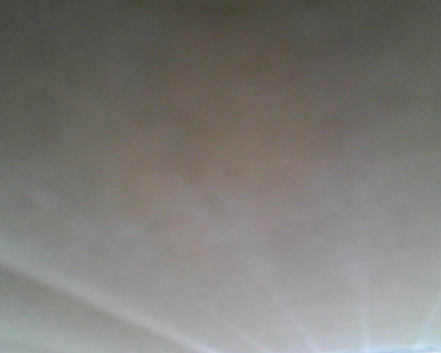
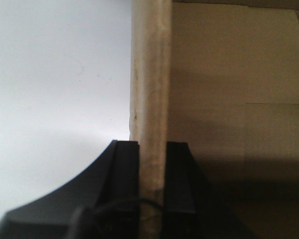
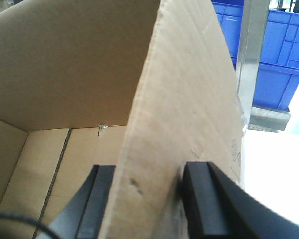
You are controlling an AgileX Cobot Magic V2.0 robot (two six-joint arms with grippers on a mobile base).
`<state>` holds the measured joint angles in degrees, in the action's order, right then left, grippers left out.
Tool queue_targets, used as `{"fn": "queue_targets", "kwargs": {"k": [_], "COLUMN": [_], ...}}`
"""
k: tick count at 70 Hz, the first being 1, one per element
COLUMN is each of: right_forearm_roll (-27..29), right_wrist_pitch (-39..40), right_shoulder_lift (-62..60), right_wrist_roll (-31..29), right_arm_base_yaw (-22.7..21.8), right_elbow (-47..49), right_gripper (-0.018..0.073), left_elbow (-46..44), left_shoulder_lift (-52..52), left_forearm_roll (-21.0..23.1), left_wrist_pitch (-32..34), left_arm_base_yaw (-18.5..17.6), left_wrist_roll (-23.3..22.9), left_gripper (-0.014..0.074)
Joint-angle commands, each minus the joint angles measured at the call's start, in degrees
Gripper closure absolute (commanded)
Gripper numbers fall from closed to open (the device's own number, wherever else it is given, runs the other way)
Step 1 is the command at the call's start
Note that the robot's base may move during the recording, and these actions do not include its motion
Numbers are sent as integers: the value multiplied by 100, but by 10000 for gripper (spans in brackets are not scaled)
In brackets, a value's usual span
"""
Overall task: Grab box from left shelf to table start
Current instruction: 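Hold the box with both grippers while the base drives to the table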
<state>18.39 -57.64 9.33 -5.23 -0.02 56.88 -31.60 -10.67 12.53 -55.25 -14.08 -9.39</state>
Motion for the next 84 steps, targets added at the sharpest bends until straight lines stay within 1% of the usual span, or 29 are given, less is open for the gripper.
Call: {"fn": "queue_targets", "kwargs": {"k": [1,74,84], "right_forearm_roll": [-212,-212,-212], "right_wrist_pitch": [343,308,237], "right_shoulder_lift": [18,18,18], "right_wrist_roll": [-36,-36,-36], "right_arm_base_yaw": [-5,-5,-5], "right_elbow": [153,153,153], "right_gripper": [502,502,502], "left_elbow": [50,50,-7], "left_shoulder_lift": [-116,-116,-116], "left_forearm_roll": [182,182,194], "left_wrist_pitch": [-1189,-1189,-1093], "left_arm_base_yaw": [-20,-20,-20], "left_wrist_roll": [8,8,8], "left_gripper": [696,696,696]}}
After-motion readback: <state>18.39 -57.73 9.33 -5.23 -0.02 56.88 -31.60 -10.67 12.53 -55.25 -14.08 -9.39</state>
